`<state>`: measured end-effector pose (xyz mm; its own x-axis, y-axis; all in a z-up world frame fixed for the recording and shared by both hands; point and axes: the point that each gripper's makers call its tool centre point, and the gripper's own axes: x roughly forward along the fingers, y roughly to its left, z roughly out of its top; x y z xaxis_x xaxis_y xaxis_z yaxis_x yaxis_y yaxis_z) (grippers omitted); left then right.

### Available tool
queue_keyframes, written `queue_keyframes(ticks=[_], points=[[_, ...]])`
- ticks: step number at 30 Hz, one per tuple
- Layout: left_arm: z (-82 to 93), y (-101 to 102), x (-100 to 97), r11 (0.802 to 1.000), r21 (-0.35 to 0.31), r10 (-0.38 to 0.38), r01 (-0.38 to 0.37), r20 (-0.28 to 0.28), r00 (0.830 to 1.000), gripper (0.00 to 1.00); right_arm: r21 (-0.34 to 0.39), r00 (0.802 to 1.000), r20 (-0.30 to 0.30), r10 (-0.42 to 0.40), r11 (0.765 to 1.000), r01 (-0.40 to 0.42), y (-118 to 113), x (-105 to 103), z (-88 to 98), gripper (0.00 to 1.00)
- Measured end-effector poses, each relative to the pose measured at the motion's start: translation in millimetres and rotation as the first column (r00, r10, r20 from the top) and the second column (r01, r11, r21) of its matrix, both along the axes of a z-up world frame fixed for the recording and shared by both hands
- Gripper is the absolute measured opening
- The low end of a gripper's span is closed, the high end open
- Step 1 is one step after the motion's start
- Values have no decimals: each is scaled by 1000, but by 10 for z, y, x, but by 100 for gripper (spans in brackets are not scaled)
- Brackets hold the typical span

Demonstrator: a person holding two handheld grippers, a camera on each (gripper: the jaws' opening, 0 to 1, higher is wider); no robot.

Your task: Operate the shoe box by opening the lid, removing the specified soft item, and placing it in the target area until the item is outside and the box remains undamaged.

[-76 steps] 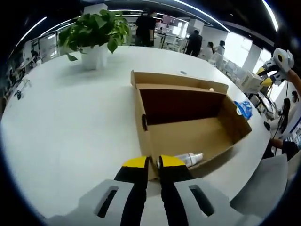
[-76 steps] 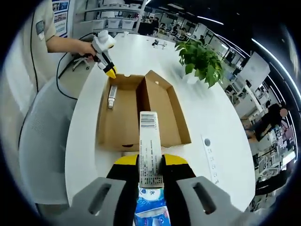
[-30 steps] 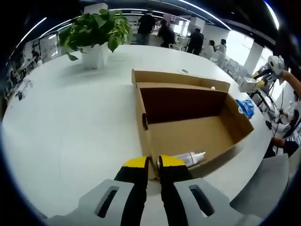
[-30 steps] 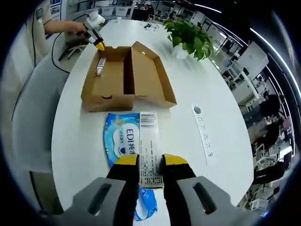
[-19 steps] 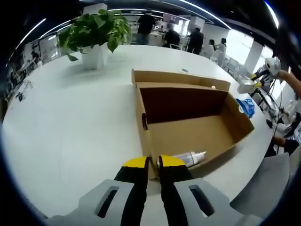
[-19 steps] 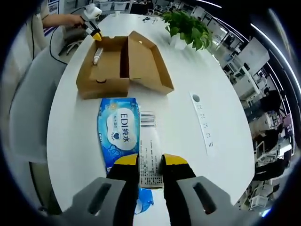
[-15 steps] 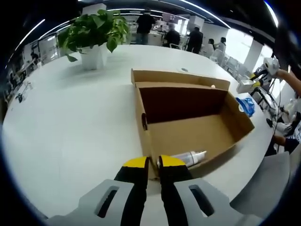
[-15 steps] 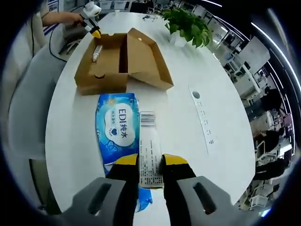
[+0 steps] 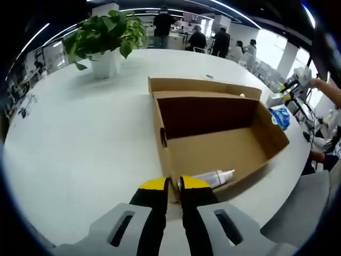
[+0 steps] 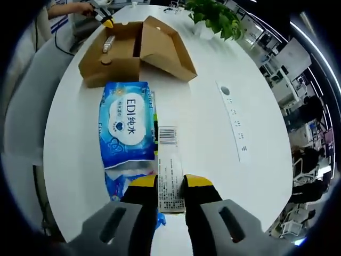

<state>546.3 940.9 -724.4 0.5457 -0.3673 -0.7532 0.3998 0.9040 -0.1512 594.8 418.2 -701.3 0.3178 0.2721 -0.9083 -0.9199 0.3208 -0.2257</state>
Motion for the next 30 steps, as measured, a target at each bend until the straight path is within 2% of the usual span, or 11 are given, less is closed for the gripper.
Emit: queue_keyframes(ticks=[15,19,30], points=[[-4,-6,1,1000,23,-8,9,-12,1000,6,-35,1000,-22,15,999,-16,-280,45,-283,16],[-5,-8,1,999,32,-11,11,-13,1000,6,-84,998,-29,53,995,-55,-380,30,-370,16],[-7,-16,2,999,39,-16,17,-18,1000,6,-150,996,-38,82,985,-87,-540,50,-492,16]])
